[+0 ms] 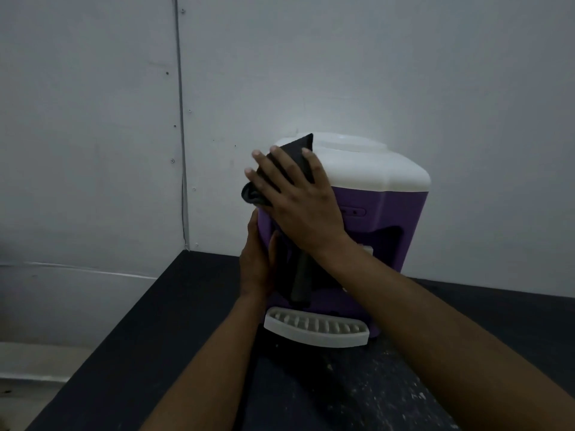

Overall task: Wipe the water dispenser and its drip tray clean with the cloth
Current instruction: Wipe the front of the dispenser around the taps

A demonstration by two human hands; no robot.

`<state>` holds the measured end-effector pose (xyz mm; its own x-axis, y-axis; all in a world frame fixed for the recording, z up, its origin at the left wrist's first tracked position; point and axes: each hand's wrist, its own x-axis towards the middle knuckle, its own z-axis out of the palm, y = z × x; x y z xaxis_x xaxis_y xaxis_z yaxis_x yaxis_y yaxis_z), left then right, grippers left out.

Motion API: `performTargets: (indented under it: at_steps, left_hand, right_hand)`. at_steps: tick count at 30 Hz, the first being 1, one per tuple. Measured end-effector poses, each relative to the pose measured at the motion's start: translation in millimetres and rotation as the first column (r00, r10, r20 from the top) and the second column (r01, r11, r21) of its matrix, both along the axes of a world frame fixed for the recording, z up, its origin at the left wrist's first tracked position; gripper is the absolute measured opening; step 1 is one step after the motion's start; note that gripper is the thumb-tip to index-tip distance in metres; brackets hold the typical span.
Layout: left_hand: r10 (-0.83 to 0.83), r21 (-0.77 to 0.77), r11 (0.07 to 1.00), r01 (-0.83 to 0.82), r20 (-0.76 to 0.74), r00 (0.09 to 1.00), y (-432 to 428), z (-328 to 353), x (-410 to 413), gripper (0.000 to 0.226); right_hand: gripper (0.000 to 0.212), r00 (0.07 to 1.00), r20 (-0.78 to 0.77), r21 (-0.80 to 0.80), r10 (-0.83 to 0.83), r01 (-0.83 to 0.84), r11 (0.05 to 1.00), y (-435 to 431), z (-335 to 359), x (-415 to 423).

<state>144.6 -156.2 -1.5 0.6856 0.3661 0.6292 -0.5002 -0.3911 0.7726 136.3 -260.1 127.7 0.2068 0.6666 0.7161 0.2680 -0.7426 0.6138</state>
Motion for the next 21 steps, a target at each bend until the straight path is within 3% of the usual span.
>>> performTargets:
  at_steps: [4, 10, 17, 21]
  left_hand:
    - [0.047, 0.037, 0.998, -0.046, -0.042, 0.998, 2.3, -4.5, 4.4, 0.054]
    - [0.064, 0.089, 0.994, -0.064, 0.009, 0.998, 4.4, -3.3, -0.8, 0.07]
    - [0.057, 0.081, 0.995, -0.062, 0.055, 0.997, 0.9, -2.7, -3.9, 0.072]
    - [0.058, 0.029, 0.998, -0.06, 0.06, 0.996, -3.4, -2.2, -3.1, 0.074]
  right_hand:
    - [0.051, 0.997, 0.073, -0.139, 0.032, -0.022, 0.99, -12.4, -0.7, 2.0]
    - [0.055, 0.978, 0.171, -0.107, 0.116, -0.098, 0.989, -53.1, -8.5, 6.1]
    - [0.061, 0.97, 0.163, 0.057, 0.18, -0.191, 0.98, -101.9, -24.5, 11.4]
    - [0.057, 0.986, 0.064, 0.336, 0.156, -0.168, 0.927, -65.9, -35.9, 0.8]
